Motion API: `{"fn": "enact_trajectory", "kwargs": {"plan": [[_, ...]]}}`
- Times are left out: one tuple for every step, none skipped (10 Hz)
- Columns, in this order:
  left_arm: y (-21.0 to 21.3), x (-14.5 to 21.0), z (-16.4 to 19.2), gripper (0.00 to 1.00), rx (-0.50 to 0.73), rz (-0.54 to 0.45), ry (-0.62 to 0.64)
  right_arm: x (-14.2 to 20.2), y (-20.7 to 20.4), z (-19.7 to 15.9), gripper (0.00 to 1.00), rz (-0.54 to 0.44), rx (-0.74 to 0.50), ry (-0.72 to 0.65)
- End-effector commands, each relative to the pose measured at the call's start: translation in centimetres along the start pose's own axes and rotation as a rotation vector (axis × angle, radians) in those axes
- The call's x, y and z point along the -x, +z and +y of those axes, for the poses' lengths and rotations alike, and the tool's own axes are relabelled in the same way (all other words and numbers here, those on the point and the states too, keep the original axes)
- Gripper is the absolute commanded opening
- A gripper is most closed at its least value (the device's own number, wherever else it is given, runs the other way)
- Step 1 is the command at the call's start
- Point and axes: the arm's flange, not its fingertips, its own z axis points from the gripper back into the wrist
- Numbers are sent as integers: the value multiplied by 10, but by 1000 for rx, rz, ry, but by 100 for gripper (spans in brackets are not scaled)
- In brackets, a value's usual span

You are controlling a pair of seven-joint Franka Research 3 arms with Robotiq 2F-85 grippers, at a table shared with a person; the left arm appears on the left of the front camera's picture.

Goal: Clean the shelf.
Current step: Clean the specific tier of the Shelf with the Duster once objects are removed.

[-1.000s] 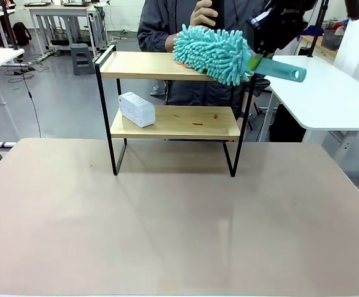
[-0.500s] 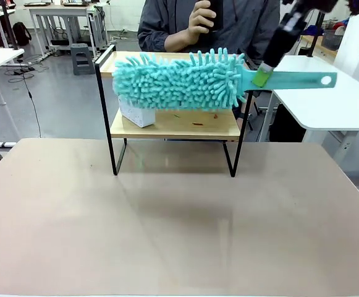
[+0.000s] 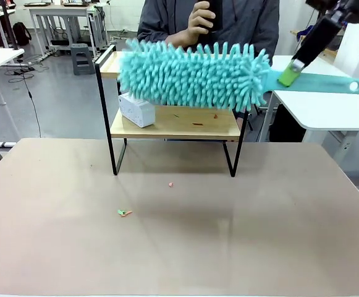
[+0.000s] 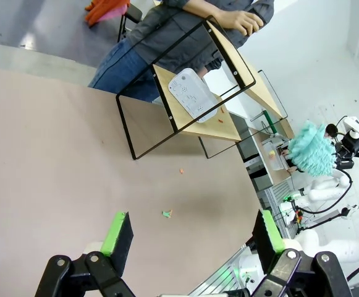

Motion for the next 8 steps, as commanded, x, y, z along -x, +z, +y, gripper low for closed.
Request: {"fn": "enact_trajectory", "kwargs": {"plan": [[-2, 0, -1, 100, 14, -16, -17, 43, 30, -9, 12, -287, -63, -151], [-2, 0, -1, 100, 14, -16, -17, 88, 48, -22, 12, -490, -88, -260], [-2, 0, -1, 100, 14, -16, -17, 147, 55, -43, 12, -686, -123, -414], [-2, 0, -1, 100, 14, -16, -17, 196, 53, -61, 12, -810, -130, -597], [-2, 0, -1, 100, 14, -16, -17, 234, 44, -73, 12, -873, -98, -764], [-2, 0, -1, 100, 14, -16, -17, 258, 32, -83, 12, -843, -64, -911], [-2, 0, -1, 100, 14, -16, -17, 274, 15, -95, 12, -766, -33, -1041], [-2, 0, -1, 100, 14, -16, -17, 278, 6, -104, 12, -741, -50, -1097]]}}
